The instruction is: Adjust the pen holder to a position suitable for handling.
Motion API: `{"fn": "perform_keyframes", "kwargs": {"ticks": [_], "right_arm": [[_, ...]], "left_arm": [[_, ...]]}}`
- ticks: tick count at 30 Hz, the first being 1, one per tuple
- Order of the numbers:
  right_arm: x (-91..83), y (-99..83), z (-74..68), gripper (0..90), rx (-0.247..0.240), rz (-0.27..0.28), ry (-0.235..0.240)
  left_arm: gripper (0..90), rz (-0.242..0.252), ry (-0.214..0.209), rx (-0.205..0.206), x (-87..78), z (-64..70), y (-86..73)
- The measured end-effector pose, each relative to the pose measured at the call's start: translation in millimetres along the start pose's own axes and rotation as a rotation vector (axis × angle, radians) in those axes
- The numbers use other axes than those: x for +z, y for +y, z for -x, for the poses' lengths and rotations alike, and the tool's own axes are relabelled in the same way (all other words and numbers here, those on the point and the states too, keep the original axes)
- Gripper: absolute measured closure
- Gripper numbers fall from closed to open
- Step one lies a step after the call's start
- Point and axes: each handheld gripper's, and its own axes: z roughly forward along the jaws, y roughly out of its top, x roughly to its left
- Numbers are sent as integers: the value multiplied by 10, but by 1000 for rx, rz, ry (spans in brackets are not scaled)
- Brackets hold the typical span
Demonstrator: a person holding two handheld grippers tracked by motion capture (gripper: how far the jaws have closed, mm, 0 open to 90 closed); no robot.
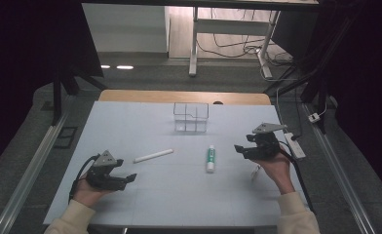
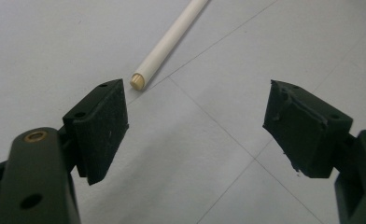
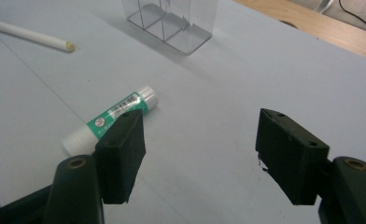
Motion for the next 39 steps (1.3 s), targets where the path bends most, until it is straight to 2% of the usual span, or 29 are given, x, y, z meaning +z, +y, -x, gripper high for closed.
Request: {"fn": "perform_keyframes", "kwargs": {"ticks": [5, 9, 12, 20, 22, 23, 31, 34, 39], "right_arm": [[-68, -102, 4, 286, 45, -2, -8], [-108, -186, 18, 289, 39, -16, -52], [-146, -224, 42, 292, 49, -15, -49], [-295, -289, 110, 293, 89, -30, -81], [-323, -311, 129, 301, 93, -42, -94], [-343, -328, 157, 306, 104, -55, -118], [-345, -395, 272, 313, 172, -112, -175], [-329, -406, 289, 315, 182, -123, -183], [-318, -405, 286, 307, 171, -118, -193]], "left_arm": [[219, 1, 2, -1, -4, 0, -1], [219, -1, 2, 0, 0, 1, -3], [219, -3, 2, 4, 0, 6, -3], [219, -1, 2, 4, -5, 7, -8], [219, -1, 1, 5, -3, 7, -8], [219, -1, 2, 5, -3, 7, -8], [219, -4, 1, 8, -4, 7, -13], [219, -5, 1, 8, -4, 6, -15], [219, -4, 1, 7, -6, 11, -16]]}}
